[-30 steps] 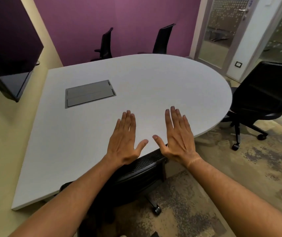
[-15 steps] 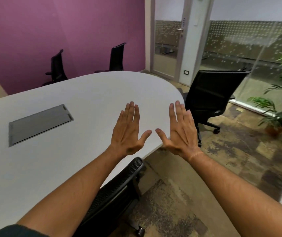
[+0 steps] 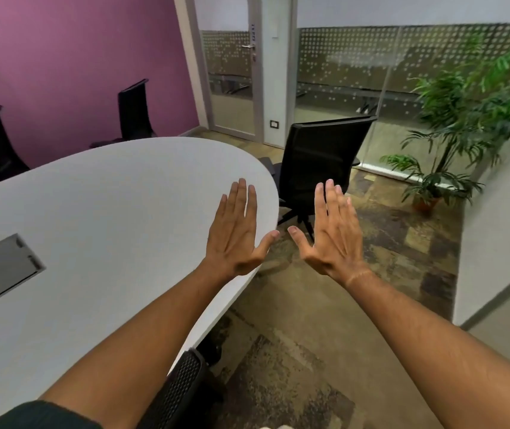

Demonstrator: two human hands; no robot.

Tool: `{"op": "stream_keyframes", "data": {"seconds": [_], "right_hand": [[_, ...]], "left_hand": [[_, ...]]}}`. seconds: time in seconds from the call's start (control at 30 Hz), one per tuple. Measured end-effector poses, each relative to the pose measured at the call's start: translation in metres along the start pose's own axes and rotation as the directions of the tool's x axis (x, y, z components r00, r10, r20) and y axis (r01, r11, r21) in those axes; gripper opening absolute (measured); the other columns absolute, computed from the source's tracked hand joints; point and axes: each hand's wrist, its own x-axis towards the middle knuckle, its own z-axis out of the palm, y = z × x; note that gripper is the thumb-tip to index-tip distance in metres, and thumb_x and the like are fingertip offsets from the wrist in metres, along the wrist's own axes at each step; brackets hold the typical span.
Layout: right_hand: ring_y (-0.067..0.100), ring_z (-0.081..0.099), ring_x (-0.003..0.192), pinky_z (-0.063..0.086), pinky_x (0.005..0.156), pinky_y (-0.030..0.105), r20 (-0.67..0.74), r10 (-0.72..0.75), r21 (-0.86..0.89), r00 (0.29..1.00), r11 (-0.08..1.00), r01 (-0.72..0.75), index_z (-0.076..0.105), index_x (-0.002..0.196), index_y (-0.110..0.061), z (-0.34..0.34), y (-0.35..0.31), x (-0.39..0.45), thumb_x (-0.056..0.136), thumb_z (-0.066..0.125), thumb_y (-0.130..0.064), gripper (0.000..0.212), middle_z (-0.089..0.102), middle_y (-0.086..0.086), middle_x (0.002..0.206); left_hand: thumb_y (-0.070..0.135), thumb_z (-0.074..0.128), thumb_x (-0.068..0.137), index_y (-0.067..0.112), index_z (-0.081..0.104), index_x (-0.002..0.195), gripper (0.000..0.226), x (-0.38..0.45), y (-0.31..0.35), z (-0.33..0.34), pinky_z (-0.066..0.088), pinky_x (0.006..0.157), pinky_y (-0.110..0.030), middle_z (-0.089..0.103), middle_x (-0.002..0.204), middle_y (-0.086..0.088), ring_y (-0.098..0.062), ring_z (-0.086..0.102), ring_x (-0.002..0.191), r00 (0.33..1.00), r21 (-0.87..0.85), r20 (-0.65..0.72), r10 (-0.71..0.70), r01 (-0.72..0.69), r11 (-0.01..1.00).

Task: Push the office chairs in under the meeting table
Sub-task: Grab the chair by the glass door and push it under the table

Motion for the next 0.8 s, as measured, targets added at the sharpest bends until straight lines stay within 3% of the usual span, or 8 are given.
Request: {"op": "stream_keyframes", "data": {"seconds": [0.2, 0.4, 0.8], "right_hand": [[0.033, 0.006, 0.151, 0.011, 0.123, 0.051, -0.024, 0.058, -0.061, 0.998, 0.996, -0.060, 0.006, 0.156, -0.004, 0.015, 0.044, 0.065, 0.090, 0.031, -0.067, 0.095, 0.007, 0.021, 0.163], [0.031, 0.002, 0.152, 0.008, 0.123, 0.049, -0.002, 0.090, -0.088, 0.996, 0.992, -0.090, 0.003, 0.156, -0.005, 0.037, 0.084, 0.137, 0.089, 0.030, -0.067, 0.095, 0.004, 0.020, 0.164], [0.031, 0.001, 0.152, 0.010, 0.123, 0.050, -0.035, 0.137, -0.136, 0.990, 0.981, -0.141, 0.001, 0.156, -0.005, 0.068, 0.167, 0.245, 0.091, 0.030, -0.066, 0.094, 0.003, 0.020, 0.164]], "left_hand": [[0.074, 0.013, 0.086, 0.017, -0.009, 0.154, 0.091, 0.087, 0.000, 0.044, -0.004, 0.123, -0.044, -0.013, 0.163, -0.009, -0.025, -0.014, 0.150, 0.998, -0.032, 0.004, 0.060, -0.060, 0.998], [0.073, 0.015, 0.088, 0.013, -0.002, 0.157, 0.093, 0.177, -0.004, 0.079, -0.014, 0.119, -0.035, -0.010, 0.164, -0.011, -0.023, -0.015, 0.150, 0.997, -0.089, -0.033, 0.067, -0.069, 0.994], [0.069, 0.021, 0.093, 0.007, 0.000, 0.156, 0.091, 0.318, 0.011, 0.127, 0.004, 0.123, -0.045, -0.004, 0.164, -0.017, -0.026, -0.009, 0.151, 0.990, -0.110, -0.033, 0.135, -0.138, 0.984]]}}
